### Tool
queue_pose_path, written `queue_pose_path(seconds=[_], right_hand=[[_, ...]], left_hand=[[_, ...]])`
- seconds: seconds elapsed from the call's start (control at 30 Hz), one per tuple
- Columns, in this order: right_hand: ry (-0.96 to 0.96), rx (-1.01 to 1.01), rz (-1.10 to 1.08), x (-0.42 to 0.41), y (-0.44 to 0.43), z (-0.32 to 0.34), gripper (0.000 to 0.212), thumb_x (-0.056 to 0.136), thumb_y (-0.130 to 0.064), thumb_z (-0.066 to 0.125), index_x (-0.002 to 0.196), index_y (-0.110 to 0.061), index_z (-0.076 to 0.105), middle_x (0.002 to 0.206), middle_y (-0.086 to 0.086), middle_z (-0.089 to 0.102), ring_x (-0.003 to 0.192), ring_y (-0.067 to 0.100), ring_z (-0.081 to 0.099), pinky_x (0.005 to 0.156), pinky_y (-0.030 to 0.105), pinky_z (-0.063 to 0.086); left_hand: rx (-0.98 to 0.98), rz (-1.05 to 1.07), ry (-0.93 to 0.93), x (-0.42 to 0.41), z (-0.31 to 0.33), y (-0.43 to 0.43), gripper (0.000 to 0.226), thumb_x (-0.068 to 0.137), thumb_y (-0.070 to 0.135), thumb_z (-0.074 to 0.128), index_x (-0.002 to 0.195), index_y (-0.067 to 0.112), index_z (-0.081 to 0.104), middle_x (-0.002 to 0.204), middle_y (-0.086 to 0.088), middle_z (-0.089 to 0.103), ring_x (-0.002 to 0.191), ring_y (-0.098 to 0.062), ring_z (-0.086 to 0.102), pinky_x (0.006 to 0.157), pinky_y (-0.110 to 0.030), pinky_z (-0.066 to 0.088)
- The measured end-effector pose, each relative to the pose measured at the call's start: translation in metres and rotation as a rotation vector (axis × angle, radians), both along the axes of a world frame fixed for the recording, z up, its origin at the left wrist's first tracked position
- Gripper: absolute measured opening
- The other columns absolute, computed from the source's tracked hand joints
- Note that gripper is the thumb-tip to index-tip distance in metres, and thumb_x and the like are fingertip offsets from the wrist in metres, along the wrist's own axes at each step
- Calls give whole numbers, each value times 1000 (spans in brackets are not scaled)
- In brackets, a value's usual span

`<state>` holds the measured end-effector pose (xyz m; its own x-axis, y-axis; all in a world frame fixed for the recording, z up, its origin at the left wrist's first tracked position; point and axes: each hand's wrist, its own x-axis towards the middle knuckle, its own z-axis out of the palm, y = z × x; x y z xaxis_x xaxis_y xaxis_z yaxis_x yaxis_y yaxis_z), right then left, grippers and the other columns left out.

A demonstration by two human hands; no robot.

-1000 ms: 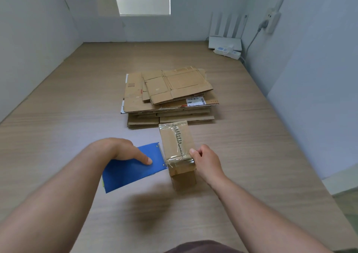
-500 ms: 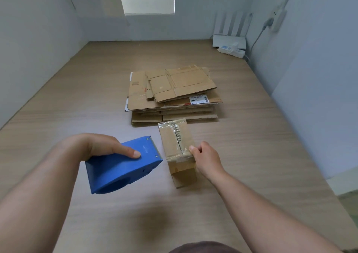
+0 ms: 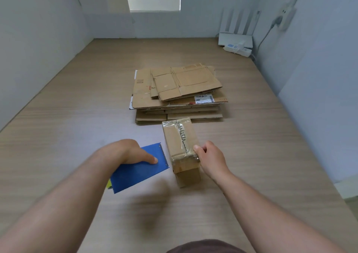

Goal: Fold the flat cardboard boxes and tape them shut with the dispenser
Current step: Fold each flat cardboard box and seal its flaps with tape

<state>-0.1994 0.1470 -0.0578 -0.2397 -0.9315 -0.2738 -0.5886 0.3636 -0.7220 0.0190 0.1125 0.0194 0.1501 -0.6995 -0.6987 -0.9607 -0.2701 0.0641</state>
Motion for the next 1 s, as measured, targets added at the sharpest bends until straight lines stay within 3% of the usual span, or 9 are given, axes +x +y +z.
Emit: queue_pose_path(seconds=[0.13, 0.23, 0.3, 0.37, 0.53, 0.67, 0.87, 0.93, 1.0], right_hand=[[5, 3, -5, 0, 1, 2, 28, 97, -33, 50, 75, -15, 44, 72, -4, 49, 68, 14, 44, 54, 26, 30], [1, 8, -4, 4, 1, 5, 28, 96, -33, 49, 77, -13, 45, 74, -2, 49, 74, 19, 46, 61, 31, 31], [-21, 16, -14, 6, 0, 6, 28, 96, -32, 48, 76, -13, 44, 76, -1, 49, 76, 21, 47, 63, 31, 32], [-24, 26, -20, 6, 2, 6, 29, 97, -32, 47, 74, -14, 42, 77, 0, 50, 76, 21, 47, 63, 32, 32], [1, 25, -11, 7, 0, 4, 29, 96, -33, 48, 77, -12, 45, 77, 2, 51, 75, 22, 47, 63, 32, 31], [20, 1, -5, 7, 0, 4, 27, 96, -32, 48, 80, -10, 47, 77, 2, 51, 74, 23, 47, 61, 32, 30], [24, -5, 9, 7, -1, 3, 28, 96, -33, 48, 79, -11, 46, 75, 1, 50, 73, 22, 46, 62, 33, 31], [33, -5, 11, 7, -1, 2, 29, 96, -33, 48, 77, -12, 44, 74, 1, 50, 72, 21, 46, 62, 33, 31], [40, -6, 18, 7, -1, 1, 29, 96, -34, 48, 78, -11, 45, 74, 0, 50, 73, 22, 46, 62, 33, 30]], left_hand=[[-58, -38, -57, -18, -4, -2, 60, 70, 70, 65, 99, 20, 50, 101, -2, 53, 95, -22, 55, 81, -32, 45], [-158, -107, -169, -26, 3, -4, 50, 76, 67, 61, 95, 22, 50, 94, 1, 54, 91, -20, 54, 75, -30, 43], [-262, -215, -326, -25, -3, -1, 33, 85, 53, 57, 98, 22, 56, 90, 3, 56, 89, -19, 55, 71, -27, 42], [-250, -292, -471, -16, -18, 14, 29, 90, 36, 52, 112, 21, 61, 103, 4, 62, 97, -18, 60, 74, -26, 45], [-422, -103, -368, 8, -44, 32, 37, 93, 37, 43, 120, 11, 43, 102, -4, 65, 84, -23, 60, 58, -27, 34], [-544, -140, -280, 16, -69, 42, 37, 96, 35, 42, 126, 12, 43, 108, -5, 66, 94, -24, 65, 66, -28, 38], [-541, -119, -259, 17, -94, 58, 37, 98, 42, 42, 121, 13, 49, 111, -3, 66, 98, -22, 64, 69, -28, 39], [-554, -105, -307, 17, -94, 56, 46, 97, 43, 43, 129, 11, 45, 118, -5, 62, 105, -22, 60, 82, -29, 41], [-569, -144, -377, 6, -88, 58, 68, 96, 45, 41, 147, 5, 21, 144, -16, 38, 133, -27, 39, 107, -36, 28]])
